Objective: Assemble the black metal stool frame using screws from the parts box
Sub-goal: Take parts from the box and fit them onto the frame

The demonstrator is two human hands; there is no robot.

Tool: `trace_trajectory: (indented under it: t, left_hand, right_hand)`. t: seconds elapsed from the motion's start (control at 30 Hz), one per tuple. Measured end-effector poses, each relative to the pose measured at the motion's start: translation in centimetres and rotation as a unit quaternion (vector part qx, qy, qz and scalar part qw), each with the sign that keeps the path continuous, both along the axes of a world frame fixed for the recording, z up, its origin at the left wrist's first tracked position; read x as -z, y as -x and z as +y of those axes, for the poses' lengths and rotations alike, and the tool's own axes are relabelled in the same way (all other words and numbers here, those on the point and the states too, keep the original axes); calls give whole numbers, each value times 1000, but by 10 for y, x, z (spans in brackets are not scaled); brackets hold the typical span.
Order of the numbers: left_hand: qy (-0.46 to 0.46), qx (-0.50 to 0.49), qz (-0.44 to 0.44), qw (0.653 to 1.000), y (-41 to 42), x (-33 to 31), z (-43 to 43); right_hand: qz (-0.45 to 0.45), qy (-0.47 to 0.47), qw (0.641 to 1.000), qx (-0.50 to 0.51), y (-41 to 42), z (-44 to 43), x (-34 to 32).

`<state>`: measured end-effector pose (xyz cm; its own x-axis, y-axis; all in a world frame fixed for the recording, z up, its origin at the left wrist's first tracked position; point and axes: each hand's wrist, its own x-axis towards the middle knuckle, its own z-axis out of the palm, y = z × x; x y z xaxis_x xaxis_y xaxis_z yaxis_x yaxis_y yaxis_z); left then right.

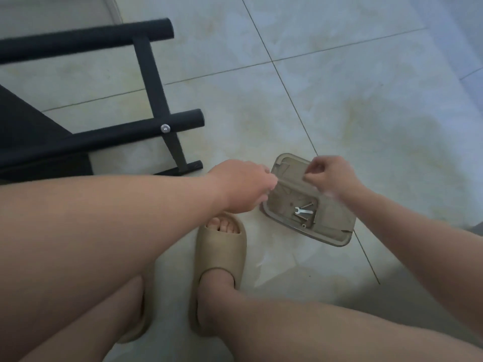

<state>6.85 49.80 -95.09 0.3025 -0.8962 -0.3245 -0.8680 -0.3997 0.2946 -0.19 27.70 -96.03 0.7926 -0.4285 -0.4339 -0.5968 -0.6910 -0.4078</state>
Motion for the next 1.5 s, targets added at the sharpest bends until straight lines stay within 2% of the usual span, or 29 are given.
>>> trace_trajectory:
  t: [0.1, 0.17, 0.27, 0.37, 0.4, 0.47, 0.5, 0.53, 0.57, 0.63, 0.77, 0.93, 1.03, 1.07, 1.13, 1.2, 1.27, 1.33, 1.43, 1.5]
  left_hand:
    - [44, -57, 29, 997, -12, -44, 16]
    - [117, -107, 22, 987, -19, -71, 31]
    - [254, -241, 12, 936, -34, -106, 59]
    - [298, -452, 48, 839, -65, -127, 89]
    - [293, -524, 97, 794, -75, -128, 99]
    - [274, -639, 272, 665, -84, -126, 119]
    - [261, -663, 356, 605, -85, -124, 129]
    - [254, -663, 415, 569, -85, -122, 137]
    - [256, -654, 452, 550, -87, -119, 144]
    - [270, -635, 494, 529, -94, -117, 152]
    - [254, -599, 550, 523, -103, -119, 157]
    - [247, -571, 628, 467, -110, -116, 160]
    - [241, -621, 612, 427, -115, -109, 157]
    - [235, -645, 585, 432, -117, -104, 156]
    - [204, -675, 519, 482, -120, -96, 154]
    - [157, -670, 459, 562, -122, -88, 153]
    - [109, -619, 430, 648, -120, -83, 150]
    - [74, -560, 405, 719, -117, -81, 148]
    - [35, -509, 354, 783, -113, -82, 146]
    - [18, -490, 346, 800, -112, -82, 145]
  right_hand:
    - [-73, -52, 995, 34, -25, 22, -52]
    - [-123, -71, 989, 50, -42, 44, -83]
    - [-183, -100, 977, 45, -66, 85, -124]
    - [-205, -110, 973, 13, -87, 125, -152]
    - [-207, -114, 972, -2, -93, 138, -158]
    - [-210, -117, 970, -31, -104, 164, -167]
    - [-210, -116, 969, -49, -107, 176, -169]
    - [-211, -112, 969, -70, -110, 187, -169]
    - [-211, -104, 968, -92, -113, 197, -168]
    - [-209, -89, 965, -129, -117, 212, -165]
    - [-202, -51, 960, -189, -131, 235, -162]
    - [-161, -23, 958, -237, -143, 252, -151]
    - [-177, -15, 961, -211, -144, 246, -150]
    - [-182, -7, 962, -202, -142, 240, -149]
    - [-158, 9, 966, -205, -137, 226, -146]
    - [-86, 10, 969, -232, -131, 213, -141]
    - [-8, -3, 966, -260, -123, 203, -134]
    - [30, -5, 960, -279, -118, 198, -128]
    - [28, 17, 952, -304, -115, 197, -123]
    - [20, 22, 948, -317, -114, 197, -123]
